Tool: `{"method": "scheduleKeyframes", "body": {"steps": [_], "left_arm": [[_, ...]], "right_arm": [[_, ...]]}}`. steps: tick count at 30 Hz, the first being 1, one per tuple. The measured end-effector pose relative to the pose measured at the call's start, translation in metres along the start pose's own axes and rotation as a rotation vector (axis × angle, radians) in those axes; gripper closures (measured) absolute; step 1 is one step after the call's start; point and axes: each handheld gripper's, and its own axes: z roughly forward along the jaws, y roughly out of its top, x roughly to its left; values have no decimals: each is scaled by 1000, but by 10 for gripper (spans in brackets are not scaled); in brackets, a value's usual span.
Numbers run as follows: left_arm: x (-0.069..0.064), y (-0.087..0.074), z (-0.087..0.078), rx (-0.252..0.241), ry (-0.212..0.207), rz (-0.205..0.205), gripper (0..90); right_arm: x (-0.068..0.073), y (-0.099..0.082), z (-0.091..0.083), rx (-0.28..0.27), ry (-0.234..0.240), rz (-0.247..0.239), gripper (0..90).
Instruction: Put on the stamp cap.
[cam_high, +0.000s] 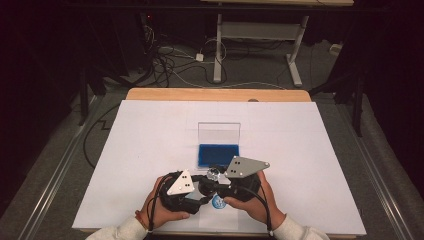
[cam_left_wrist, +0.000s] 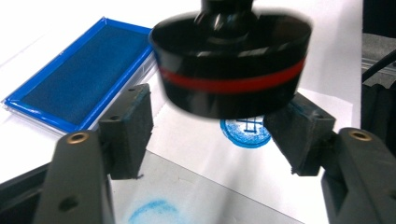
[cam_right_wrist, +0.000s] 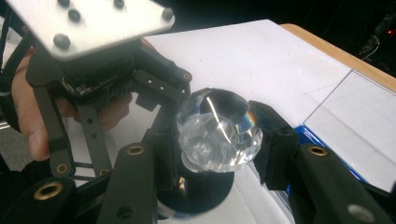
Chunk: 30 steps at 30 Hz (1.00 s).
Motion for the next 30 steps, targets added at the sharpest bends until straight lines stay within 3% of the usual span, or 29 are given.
{"method": "scheduleKeyframes", "body": {"steps": [9, 15, 30], "left_arm": [[1, -1, -1, 10, 63, 0, 236], [4, -4, -3, 28, 76, 3, 219], [20, -13, -27, 13, 145, 20, 192]], "right_arm": [[-5, 0, -6, -10, -17, 7, 573], [-11, 0, -13, -12, -30, 15, 572], [-24, 1, -34, -20, -96, -4, 572]]}}
